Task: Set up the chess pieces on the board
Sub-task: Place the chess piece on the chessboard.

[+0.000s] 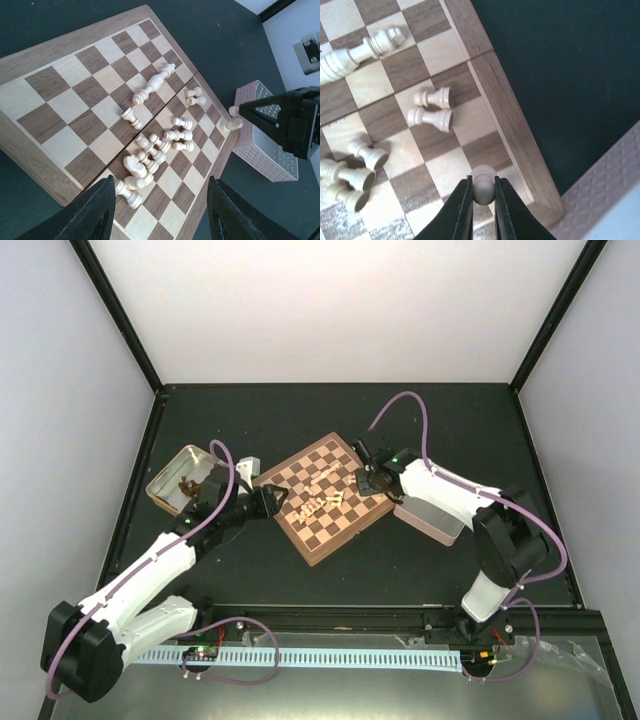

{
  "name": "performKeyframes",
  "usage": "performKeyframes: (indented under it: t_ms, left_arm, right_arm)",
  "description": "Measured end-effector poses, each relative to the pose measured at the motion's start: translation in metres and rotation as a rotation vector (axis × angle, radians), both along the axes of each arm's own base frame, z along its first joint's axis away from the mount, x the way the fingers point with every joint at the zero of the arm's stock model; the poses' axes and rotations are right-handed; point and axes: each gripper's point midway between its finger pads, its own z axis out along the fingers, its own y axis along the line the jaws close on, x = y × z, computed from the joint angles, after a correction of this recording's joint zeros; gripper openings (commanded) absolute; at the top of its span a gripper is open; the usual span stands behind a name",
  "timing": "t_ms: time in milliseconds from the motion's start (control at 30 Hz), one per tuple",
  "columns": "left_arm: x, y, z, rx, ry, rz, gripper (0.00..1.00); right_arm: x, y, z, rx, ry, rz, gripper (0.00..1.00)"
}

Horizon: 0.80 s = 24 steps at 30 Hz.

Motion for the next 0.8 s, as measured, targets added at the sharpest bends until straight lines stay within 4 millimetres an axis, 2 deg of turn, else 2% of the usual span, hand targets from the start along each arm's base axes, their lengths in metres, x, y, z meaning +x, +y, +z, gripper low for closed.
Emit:
performKeyframes:
  t_ms: [133, 433, 800]
  left_arm:
    - [0.001, -0.002, -0.005, 0.001, 0.016, -0.007, 0.51]
    - [0.004, -0.006, -0.013, 0.002, 0.038, -0.017, 0.51]
    - [0.006, -0.010, -0.022, 0.004, 0.065, -0.030, 0.52]
  right_arm:
    - [0.011, 0.004, -0.006, -0.009, 0.010, 0.009, 0.13]
    - [0.011, -0.001, -0.032, -0.051, 0.076, 0.024, 0.15]
    - [0.013, 0.000, -0.035, -0.064, 0.090, 0.050, 0.32]
